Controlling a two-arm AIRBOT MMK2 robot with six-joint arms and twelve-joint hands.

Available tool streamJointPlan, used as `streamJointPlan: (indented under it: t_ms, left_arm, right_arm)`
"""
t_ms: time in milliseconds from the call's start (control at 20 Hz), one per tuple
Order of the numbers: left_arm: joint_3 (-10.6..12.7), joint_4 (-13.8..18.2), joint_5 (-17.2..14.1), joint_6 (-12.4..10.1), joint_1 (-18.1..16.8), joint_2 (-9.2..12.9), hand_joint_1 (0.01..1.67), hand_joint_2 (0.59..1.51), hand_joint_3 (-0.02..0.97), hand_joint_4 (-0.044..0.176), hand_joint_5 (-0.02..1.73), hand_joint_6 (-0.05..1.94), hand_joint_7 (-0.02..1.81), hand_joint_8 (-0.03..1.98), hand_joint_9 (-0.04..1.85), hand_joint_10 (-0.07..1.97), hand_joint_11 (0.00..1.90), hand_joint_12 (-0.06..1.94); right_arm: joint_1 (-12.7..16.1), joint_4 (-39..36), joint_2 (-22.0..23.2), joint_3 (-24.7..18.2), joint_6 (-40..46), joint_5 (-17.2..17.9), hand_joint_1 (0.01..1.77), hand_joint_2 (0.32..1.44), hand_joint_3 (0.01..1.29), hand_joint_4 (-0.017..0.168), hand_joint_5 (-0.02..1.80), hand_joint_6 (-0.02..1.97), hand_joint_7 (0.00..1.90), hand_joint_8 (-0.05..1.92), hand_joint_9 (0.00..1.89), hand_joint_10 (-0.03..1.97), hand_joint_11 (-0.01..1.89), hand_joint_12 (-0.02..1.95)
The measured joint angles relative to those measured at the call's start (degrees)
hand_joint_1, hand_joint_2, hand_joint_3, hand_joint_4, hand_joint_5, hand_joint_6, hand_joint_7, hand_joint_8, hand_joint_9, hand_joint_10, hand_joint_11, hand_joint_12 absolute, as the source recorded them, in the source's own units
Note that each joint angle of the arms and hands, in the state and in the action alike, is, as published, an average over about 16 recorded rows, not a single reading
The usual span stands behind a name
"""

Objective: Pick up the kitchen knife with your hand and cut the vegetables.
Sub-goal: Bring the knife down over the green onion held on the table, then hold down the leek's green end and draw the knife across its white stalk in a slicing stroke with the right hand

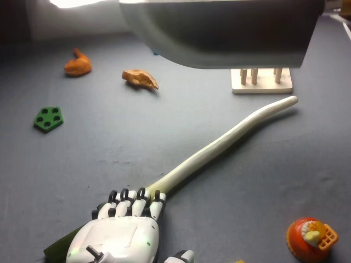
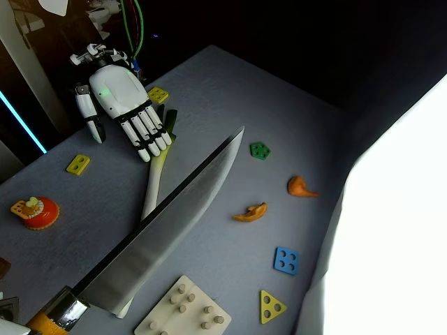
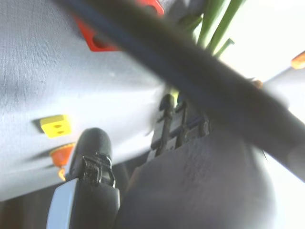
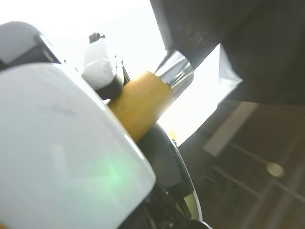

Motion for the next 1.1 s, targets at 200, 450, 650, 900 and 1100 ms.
streamJointPlan:
  t_ms: [200, 450, 650, 900, 1100]
  left_arm:
    - [0.14, -0.32, -0.5, 0.37, -0.03, 0.0, 0.13, 1.388, 0.01, 0.004, 0.03, 0.0, -0.01, -0.01, -0.01, -0.02, 0.02, 0.0]
    - [0.22, -0.52, -0.83, 0.62, -0.07, 0.01, 0.11, 1.379, 0.01, 0.004, 0.03, 0.0, -0.01, -0.01, -0.01, -0.02, 0.02, 0.0]
    - [0.27, -0.59, -0.95, 0.74, -0.09, 0.01, 0.11, 1.372, 0.01, 0.004, 0.03, 0.0, -0.01, -0.01, -0.01, -0.02, 0.02, 0.0]
    - [0.3, -0.65, -1.03, 0.86, -0.13, 0.02, 0.12, 1.362, 0.01, 0.004, 0.03, 0.0, -0.01, -0.01, -0.01, -0.02, 0.02, 0.0]
    - [0.3, -0.69, -1.07, 0.93, -0.17, 0.02, 0.13, 1.368, 0.009, 0.004, 0.03, 0.0, -0.01, -0.01, -0.01, -0.02, 0.02, 0.0]
  right_arm:
    - [-1.01, 6.39, 1.43, -5.18, -5.25, 0.34, 1.59, 0.68, 0.85, 0.166, 1.37, 1.88, 1.52, 1.82, 1.6, 1.84, 1.68, 1.85]
    - [-3.21, 10.8, 1.06, -8.52, -9.55, 2.81, 1.6, 0.68, 0.85, 0.166, 1.34, 1.89, 1.52, 1.82, 1.6, 1.84, 1.68, 1.85]
    - [-5.06, 11.54, -0.19, -9.71, -11.21, 5.78, 1.6, 0.68, 0.85, 0.166, 1.32, 1.89, 1.53, 1.82, 1.61, 1.84, 1.68, 1.85]
    - [-6.57, 12.0, -2.33, -9.98, -11.95, 8.08, 1.6, 0.68, 0.84, 0.166, 1.29, 1.9, 1.53, 1.82, 1.61, 1.84, 1.68, 1.85]
    - [-7.56, 12.43, -4.09, -9.3, -12.13, 9.03, 1.6, 0.68, 0.86, 0.166, 1.3, 1.9, 1.53, 1.82, 1.61, 1.84, 1.68, 1.85]
